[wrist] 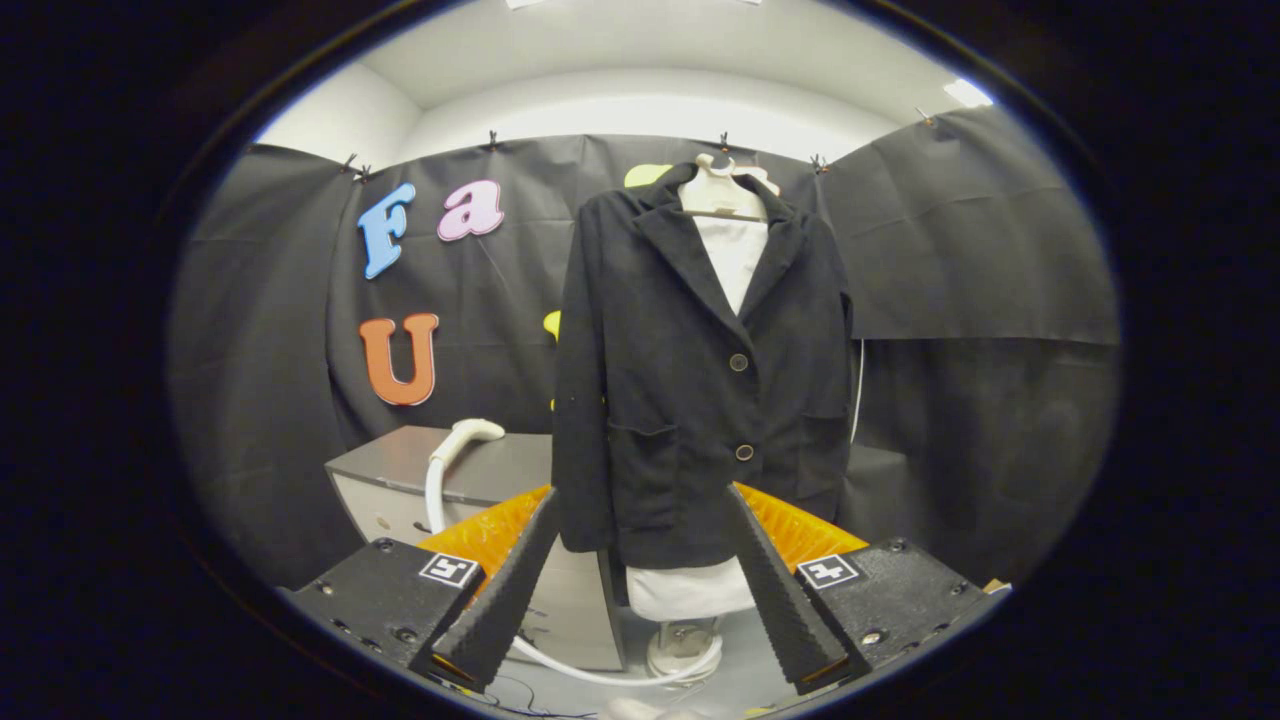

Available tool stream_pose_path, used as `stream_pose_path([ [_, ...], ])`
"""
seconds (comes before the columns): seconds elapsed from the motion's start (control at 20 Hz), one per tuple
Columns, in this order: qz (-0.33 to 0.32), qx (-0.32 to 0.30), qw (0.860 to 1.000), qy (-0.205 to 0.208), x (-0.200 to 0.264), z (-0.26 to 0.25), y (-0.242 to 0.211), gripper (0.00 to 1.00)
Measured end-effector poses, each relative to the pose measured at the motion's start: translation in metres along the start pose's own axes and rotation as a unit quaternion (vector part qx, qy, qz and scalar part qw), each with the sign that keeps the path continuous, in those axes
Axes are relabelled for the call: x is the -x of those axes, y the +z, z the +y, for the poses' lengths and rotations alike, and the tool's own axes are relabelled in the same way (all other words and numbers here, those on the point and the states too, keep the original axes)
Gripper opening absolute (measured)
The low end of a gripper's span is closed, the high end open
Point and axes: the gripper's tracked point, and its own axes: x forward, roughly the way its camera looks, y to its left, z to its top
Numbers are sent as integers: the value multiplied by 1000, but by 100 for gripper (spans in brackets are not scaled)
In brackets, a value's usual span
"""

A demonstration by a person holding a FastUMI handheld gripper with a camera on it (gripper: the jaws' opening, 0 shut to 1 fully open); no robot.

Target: Iron the clothes twice with a garment steamer, once on the left side and once on the right side.

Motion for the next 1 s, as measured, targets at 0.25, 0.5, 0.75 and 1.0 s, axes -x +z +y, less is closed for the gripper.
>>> stream_pose_path([
  [0.25, 0, -1, 1000, 7, -12, 13, 6, 100],
  [0.5, 0, -5, 1000, 24, -35, 41, 20, 100],
  [0.75, 6, -4, 999, 52, -77, 85, 35, 100],
  [1.0, 22, -14, 996, 86, -135, 142, 44, 100],
])
